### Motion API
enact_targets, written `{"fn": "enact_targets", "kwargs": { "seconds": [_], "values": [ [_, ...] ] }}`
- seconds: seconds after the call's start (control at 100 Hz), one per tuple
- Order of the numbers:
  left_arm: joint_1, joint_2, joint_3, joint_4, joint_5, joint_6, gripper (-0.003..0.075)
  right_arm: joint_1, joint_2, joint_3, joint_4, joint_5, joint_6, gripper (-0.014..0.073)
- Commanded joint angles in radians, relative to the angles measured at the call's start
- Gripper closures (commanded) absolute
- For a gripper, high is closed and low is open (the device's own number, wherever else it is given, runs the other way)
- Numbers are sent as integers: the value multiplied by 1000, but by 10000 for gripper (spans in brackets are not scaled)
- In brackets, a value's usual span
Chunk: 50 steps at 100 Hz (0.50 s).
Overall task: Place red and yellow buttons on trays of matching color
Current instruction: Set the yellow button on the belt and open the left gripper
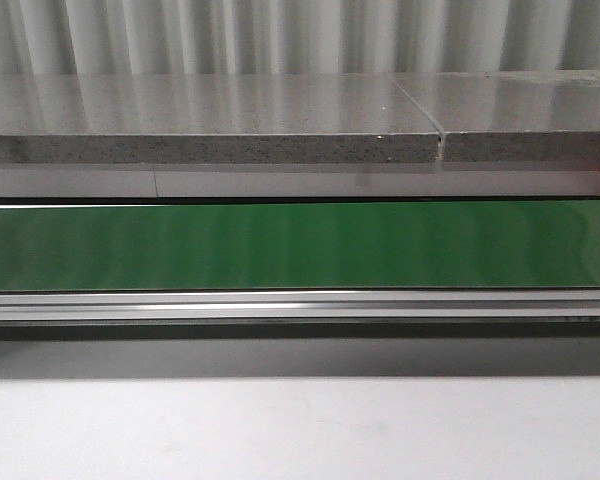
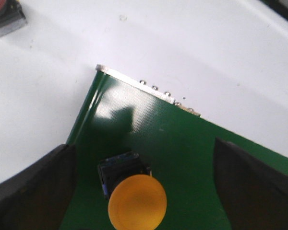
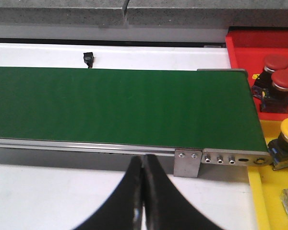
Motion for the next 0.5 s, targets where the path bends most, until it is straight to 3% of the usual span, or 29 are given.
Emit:
{"fn": "enact_targets", "kwargs": {
  "seconds": [0.0,0.49],
  "values": [
    [23,-51,-55,-25,-29,2,155,3,6,-24,-6,-79,-5,661],
    [196,120,-95,50,13,2,156,3,6,-24,-6,-79,-5,661]
  ]
}}
